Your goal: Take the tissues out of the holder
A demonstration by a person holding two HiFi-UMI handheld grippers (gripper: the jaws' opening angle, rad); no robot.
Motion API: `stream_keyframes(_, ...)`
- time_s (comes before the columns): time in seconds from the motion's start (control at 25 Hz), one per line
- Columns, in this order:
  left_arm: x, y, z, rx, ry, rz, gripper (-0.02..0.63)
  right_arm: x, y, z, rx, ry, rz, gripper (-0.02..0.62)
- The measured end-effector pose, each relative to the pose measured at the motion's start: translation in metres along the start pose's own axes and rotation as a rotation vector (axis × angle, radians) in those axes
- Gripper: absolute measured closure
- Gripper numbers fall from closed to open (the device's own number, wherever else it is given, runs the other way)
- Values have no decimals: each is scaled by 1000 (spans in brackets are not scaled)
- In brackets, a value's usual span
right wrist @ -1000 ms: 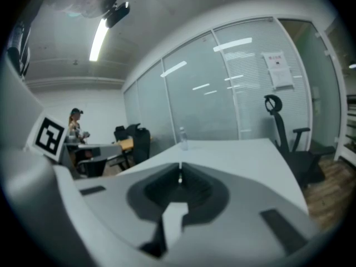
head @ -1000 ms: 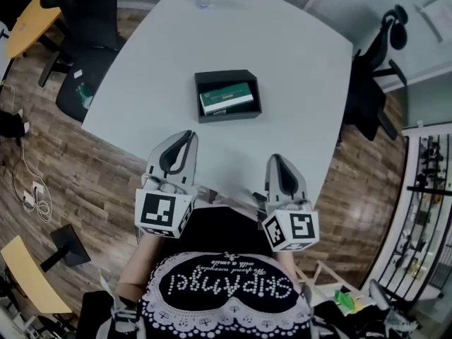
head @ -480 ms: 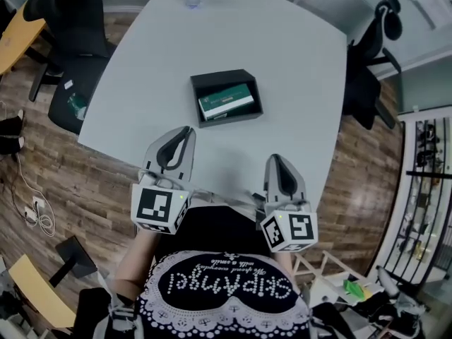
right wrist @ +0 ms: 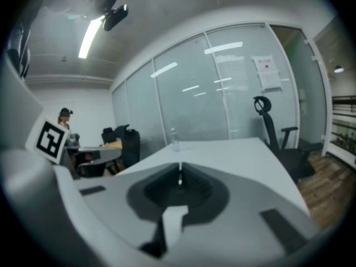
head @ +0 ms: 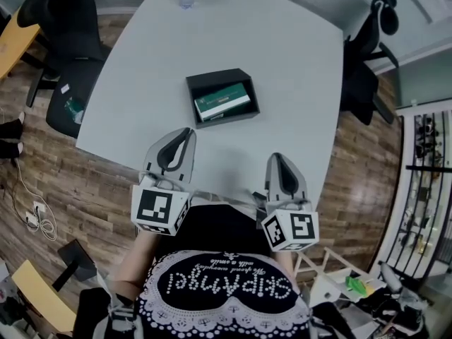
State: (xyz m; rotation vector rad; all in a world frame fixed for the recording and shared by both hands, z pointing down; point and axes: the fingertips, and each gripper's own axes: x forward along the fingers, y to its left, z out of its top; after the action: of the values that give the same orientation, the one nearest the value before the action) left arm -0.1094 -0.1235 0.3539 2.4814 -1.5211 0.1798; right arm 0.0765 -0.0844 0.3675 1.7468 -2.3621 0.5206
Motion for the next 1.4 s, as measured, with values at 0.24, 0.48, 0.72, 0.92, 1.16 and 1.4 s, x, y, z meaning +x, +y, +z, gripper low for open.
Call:
stream_keyframes(0.24, 2, 1, 2, -4, 10, 22, 571, 1, -6, 1, 3, -3, 2, 560)
stream_keyframes(0.48, 5, 6, 0, 11, 11, 26, 571, 5, -6, 2, 8, -3, 7, 560)
stream_keyframes(0.72, 16, 9, 6, 9, 2, 2, 485, 6, -13, 1, 23, -3, -17, 560)
stream_keyframes(0.92, 30, 7, 5, 25, 28, -28, 384, 1, -24, 1, 36, -8, -53, 560)
stream_keyframes(1.16, 55, 1, -2, 66, 101, -102, 318, -6, -37, -3, 56, -4, -98, 560)
stream_keyframes(1.4, 82, -4, -5, 166, 143, -150, 294, -13, -46, -6, 75, -4, -138, 561)
